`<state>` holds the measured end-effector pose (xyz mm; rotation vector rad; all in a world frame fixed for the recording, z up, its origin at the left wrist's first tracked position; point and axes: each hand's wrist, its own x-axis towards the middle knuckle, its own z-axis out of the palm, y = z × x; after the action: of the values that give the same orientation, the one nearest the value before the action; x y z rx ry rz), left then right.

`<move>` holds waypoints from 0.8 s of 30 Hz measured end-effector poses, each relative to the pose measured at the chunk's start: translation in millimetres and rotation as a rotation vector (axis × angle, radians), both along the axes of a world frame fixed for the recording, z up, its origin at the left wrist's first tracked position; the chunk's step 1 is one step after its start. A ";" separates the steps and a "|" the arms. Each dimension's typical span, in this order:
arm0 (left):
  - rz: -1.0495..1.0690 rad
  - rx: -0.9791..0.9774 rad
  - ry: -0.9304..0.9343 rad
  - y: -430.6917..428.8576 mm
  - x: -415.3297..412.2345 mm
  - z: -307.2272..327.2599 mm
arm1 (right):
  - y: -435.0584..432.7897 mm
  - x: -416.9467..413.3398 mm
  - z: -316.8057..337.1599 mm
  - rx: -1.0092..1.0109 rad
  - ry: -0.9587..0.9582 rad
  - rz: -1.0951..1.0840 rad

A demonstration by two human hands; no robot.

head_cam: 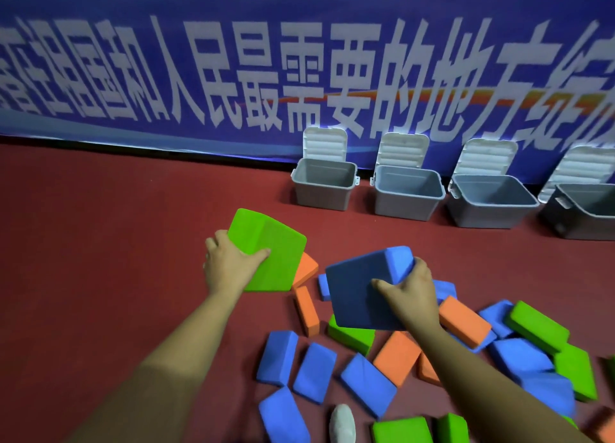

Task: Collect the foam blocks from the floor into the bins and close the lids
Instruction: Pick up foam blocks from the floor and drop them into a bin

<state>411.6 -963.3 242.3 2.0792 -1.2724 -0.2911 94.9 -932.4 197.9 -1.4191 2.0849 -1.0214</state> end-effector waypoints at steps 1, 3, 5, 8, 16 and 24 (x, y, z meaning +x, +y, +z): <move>0.007 0.000 -0.003 -28.0 0.3 -6.2 | -31.1 3.0 -7.4 0.010 -0.015 0.009; 0.035 0.012 0.000 -82.2 4.2 -15.0 | -95.7 11.7 -15.2 0.024 -0.039 0.027; 0.071 0.050 0.017 -126.2 13.8 -18.1 | -153.4 25.2 -13.8 0.035 -0.036 0.052; 0.126 0.072 0.013 -183.4 37.0 -10.9 | -239.4 51.5 6.4 0.013 -0.018 0.142; 0.243 0.039 -0.023 -333.1 132.8 0.3 | -444.2 145.0 49.9 -0.065 -0.055 0.260; 0.131 0.046 -0.013 -594.5 212.9 -45.6 | -645.4 229.1 4.3 -0.076 -0.042 0.140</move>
<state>624.5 -1557.8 196.8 2.1955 -1.1411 -0.2504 324.0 -1577.7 202.2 -1.5426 1.9064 -1.0743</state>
